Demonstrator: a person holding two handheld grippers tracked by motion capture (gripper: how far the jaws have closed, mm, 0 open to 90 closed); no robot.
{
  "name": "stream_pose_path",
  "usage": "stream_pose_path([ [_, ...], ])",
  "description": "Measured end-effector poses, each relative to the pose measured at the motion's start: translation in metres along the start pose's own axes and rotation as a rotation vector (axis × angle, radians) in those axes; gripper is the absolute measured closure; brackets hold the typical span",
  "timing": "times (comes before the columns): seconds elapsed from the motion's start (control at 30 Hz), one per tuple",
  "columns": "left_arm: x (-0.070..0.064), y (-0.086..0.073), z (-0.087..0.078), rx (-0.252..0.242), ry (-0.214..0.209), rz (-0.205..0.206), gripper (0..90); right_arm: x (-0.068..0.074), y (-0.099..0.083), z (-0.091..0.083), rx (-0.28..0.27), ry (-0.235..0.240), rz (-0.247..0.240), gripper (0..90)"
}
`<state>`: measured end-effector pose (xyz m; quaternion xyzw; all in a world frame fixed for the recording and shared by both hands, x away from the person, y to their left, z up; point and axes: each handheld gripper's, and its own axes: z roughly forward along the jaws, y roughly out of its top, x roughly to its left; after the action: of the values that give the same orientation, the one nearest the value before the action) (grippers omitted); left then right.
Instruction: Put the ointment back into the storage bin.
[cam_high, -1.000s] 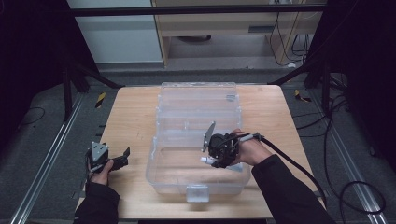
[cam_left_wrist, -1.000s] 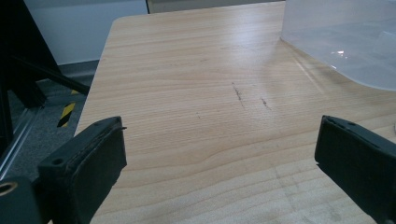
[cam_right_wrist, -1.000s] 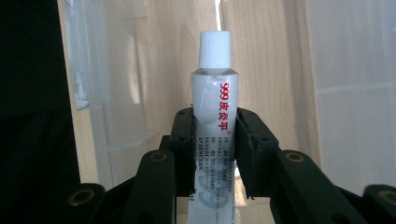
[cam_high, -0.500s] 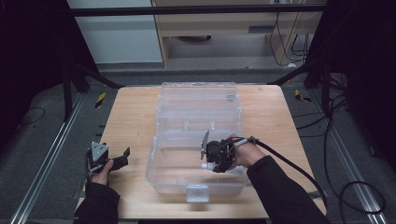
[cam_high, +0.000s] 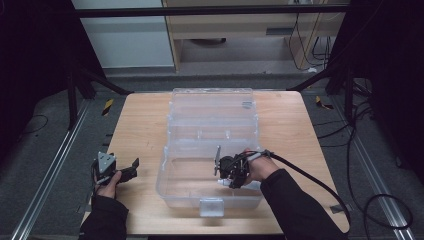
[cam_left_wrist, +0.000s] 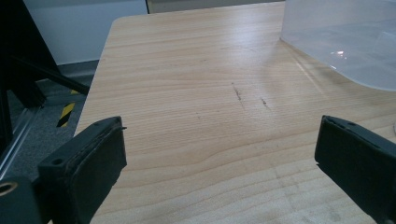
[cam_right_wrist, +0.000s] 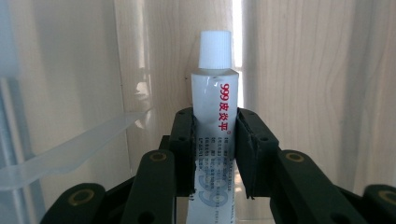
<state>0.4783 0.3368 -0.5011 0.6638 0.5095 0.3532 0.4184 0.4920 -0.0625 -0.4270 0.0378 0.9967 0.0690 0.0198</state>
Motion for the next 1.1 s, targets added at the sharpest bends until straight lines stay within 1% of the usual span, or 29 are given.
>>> stream_pose_path([
  [0.03, 0.0, 0.0, 0.0, 0.0, 0.0, 0.0, 1.5, -0.001, 0.0, 0.002, -0.001, -0.003, -0.013, 69.6],
  [0.07, 0.0, 0.0, 0.0, 0.0, 0.0, 0.0, 1.5, 0.0, 0.0, 0.003, 0.009, -0.002, -0.004, 69.5],
  [0.1, 0.0, 0.0, 0.0, 0.0, 0.0, -0.001, 1.5, 0.0, 0.0, 0.005, 0.004, -0.001, -0.008, 69.6],
  [0.17, 0.0, 0.0, 0.0, 0.0, 0.0, 0.0, 1.5, 0.0, 0.0, 0.007, 0.012, 0.004, -0.005, 69.5],
  [0.2, 0.0, 0.0, 0.0, 0.0, 0.0, 0.0, 1.5, -0.001, -0.001, 0.009, 0.004, 0.005, -0.015, 69.5],
  [0.3, 0.0, 0.0, 0.0, 0.0, 0.0, -0.001, 1.5, -0.001, -0.002, 0.012, 0.004, 0.008, -0.019, 69.5],
  [0.33, 0.0, 0.0, 0.0, 0.0, 0.0, -0.001, 1.5, 0.0, -0.002, 0.013, 0.009, 0.009, -0.007, 69.5],
  [0.47, 0.0, 0.0, 0.0, 0.0, 0.0, 0.0, 1.5, -0.001, -0.002, 0.015, 0.006, 0.002, -0.019, 69.5],
  [0.57, 0.0, 0.0, 0.0, 0.0, 0.0, 0.0, 1.5, 0.0, -0.002, 0.017, 0.012, 0.008, -0.004, 69.5],
  [0.6, 0.0, 0.0, 0.0, 0.0, 0.0, 0.0, 1.5, -0.001, -0.003, 0.018, 0.01, 0.009, -0.01, 69.4],
  [0.67, 0.0, 0.0, 0.0, 0.0, 0.0, 0.0, 1.5, -0.001, -0.003, 0.019, 0.016, 0.012, 0.001, 69.4],
  [0.7, 0.0, 0.0, 0.0, 0.0, 0.0, 0.0, 1.5, -0.001, -0.003, 0.02, 0.012, 0.009, -0.007, 69.3],
  [0.77, 0.0, 0.0, 0.0, 0.0, 0.0, 0.0, 1.5, 0.0, -0.003, 0.02, 0.017, 0.008, -0.002, 69.2],
  [0.8, 0.0, 0.0, 0.0, 0.0, 0.0, 0.0, 1.5, 0.0, -0.003, 0.021, 0.014, 0.007, -0.009, 69.1],
  [0.9, 0.0, 0.0, 0.0, 0.0, 0.0, 0.0, 1.5, -0.001, -0.004, 0.022, 0.019, 0.011, -0.001, 68.8],
  [0.93, 0.0, 0.0, 0.0, 0.0, 0.0, 0.0, 1.5, 0.0, -0.003, 0.022, 0.025, 0.012, 0.01, 68.8],
  [0.97, 0.0, 0.0, 0.0, 0.0, 0.0, 0.0, 1.5, 0.0, -0.004, 0.023, 0.025, 0.005, -0.001, 68.3],
  [1.0, 0.0, 0.0, 0.0, 0.0, 0.0, 0.0, 1.5, -0.001, -0.004, 0.023, 0.024, 0.004, -0.003, 67.3],
  [1.03, 0.0, 0.0, 0.0, 0.0, 0.0, 0.0, 1.5, 0.0, -0.004, 0.023, 0.028, 0.011, 0.009, 67.8],
  [1.1, 0.0, 0.0, 0.0, 0.0, 0.0, 0.0, 1.5, 0.0, -0.004, 0.022, 0.034, 0.005, 0.016, 68.3],
])
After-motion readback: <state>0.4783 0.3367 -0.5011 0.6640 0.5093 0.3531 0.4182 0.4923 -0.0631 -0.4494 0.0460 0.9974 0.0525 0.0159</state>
